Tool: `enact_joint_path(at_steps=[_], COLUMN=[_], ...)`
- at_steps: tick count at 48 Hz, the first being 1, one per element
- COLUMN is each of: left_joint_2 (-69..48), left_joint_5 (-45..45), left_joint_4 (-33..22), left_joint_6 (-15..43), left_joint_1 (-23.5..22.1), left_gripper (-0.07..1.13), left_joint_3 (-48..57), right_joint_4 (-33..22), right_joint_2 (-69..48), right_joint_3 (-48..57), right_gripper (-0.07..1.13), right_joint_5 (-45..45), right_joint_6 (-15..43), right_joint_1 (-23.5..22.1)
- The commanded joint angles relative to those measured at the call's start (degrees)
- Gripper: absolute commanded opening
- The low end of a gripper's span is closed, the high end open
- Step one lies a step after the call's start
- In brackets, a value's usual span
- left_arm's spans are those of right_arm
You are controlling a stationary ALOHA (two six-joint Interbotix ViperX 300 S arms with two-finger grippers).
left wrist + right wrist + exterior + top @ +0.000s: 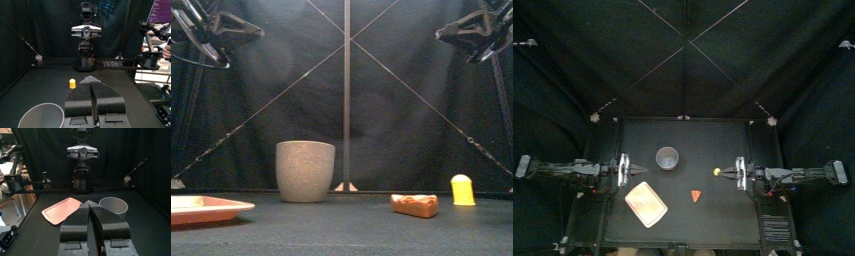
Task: Pick the yellow can then place it on the pink plate
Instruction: Pick the yellow can
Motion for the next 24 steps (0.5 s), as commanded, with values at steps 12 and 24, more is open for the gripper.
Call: enact_joint_path(at_steps=[12,24], left_joint_2=[0.97,1.05], left_joint_5=[-0.18,-0.53], left_joint_4=[0.00,0.35], left_joint_6=[0.09,0.26], left_joint_1=[0.44,0.44], left_gripper=[-0.03,-0.03], left_joint_3=[2.72,2.55], right_joint_4=[4.48,5.01], right_joint_2=[14.15,25.05], right_joint_3=[4.57,1.67], right_gripper=[0.05,0.13], right_joint_5=[10.55,15.47], right_joint_6=[4.66,6.77], right_joint_1=[-6.77,-12.22])
